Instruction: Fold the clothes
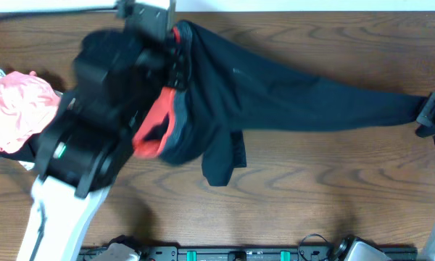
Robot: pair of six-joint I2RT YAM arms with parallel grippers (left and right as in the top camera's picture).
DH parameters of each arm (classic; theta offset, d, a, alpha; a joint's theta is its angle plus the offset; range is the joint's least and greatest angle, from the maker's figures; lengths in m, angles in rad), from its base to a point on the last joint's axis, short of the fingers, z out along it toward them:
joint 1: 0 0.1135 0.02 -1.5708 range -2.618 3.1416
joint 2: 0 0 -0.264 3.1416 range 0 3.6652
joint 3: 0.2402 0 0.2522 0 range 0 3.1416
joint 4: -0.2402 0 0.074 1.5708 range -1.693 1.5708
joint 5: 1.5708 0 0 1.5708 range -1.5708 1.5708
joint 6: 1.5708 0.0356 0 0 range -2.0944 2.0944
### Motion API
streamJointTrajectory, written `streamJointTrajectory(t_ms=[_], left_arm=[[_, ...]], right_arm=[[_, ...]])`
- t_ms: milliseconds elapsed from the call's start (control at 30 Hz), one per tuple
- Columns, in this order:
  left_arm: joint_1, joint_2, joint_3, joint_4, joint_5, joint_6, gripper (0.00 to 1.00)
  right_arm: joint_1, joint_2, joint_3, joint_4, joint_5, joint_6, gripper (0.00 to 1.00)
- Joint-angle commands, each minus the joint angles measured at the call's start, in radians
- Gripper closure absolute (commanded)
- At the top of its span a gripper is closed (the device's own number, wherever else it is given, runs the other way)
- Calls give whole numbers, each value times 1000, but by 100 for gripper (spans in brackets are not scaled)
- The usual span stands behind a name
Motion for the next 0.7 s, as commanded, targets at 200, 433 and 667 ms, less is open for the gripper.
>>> streamJointTrajectory(t_ms=[200, 433, 667], left_arm=[[192, 187, 9, -4, -31, 6, 94], [261, 320, 9, -4, -27, 6, 94], [272, 358, 8, 0, -28, 6, 94]], right_arm=[[18, 147, 19, 67, -44, 17, 99], [74, 261, 19, 129, -39, 17, 99], [92, 306, 19, 152, -39, 18, 99]])
